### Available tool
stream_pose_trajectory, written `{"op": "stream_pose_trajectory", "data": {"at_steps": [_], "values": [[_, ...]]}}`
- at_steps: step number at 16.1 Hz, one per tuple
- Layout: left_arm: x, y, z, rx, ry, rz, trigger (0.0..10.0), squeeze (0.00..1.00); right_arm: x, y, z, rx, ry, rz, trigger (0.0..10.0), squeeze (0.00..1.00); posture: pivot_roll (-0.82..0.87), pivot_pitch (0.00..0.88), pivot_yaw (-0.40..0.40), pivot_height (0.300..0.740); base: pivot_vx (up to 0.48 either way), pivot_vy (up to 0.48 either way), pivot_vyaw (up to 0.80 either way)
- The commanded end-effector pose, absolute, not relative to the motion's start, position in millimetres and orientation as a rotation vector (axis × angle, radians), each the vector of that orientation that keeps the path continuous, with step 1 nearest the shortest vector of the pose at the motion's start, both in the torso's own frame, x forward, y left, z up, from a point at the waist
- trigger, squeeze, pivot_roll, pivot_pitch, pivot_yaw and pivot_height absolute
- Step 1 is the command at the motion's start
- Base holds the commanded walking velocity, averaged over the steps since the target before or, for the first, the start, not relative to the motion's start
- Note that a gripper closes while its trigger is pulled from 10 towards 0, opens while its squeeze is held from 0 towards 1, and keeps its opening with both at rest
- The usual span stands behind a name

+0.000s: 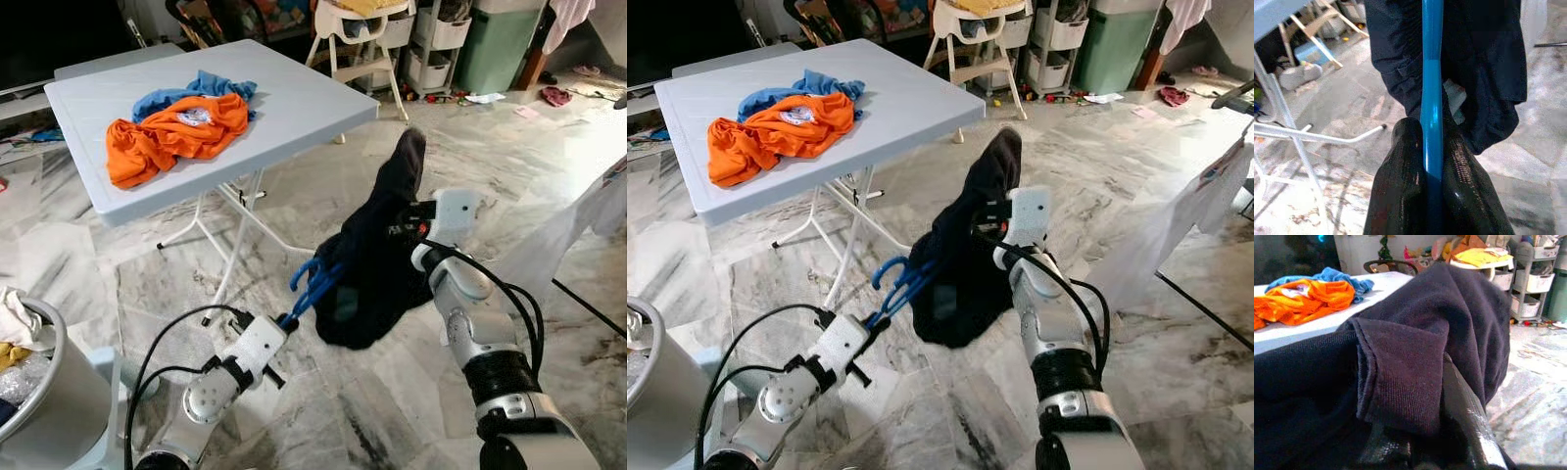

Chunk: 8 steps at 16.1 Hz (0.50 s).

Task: Hang hanger

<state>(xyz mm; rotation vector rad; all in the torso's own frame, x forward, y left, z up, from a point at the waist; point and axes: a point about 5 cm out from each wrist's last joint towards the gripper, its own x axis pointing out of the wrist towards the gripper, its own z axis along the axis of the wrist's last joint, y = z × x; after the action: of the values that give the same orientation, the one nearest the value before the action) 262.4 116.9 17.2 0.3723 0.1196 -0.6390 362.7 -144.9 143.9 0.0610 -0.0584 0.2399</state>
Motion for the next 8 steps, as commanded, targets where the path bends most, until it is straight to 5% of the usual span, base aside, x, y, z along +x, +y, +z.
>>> {"op": "stream_pose_trajectory", "data": {"at_steps": [1, 8], "values": [[258.4, 115.0, 14.8, 0.393, 0.131, -0.675, 0.0, 0.0, 370.2, -144.3, 155.5, 0.032, -0.076, 0.226, 0.0, 0.0, -0.1, 0.008, 0.037, 0.74, 0.0, 0.0, 0.0], [228.1, 115.1, 10.1, 0.442, 0.127, -0.829, 0.0, 0.0, 385.0, -165.3, 158.7, -0.034, -0.022, 0.08, 0.0, 0.0, -0.08, 0.009, 0.033, 0.74, 0.0, 0.0, 0.0]]}}
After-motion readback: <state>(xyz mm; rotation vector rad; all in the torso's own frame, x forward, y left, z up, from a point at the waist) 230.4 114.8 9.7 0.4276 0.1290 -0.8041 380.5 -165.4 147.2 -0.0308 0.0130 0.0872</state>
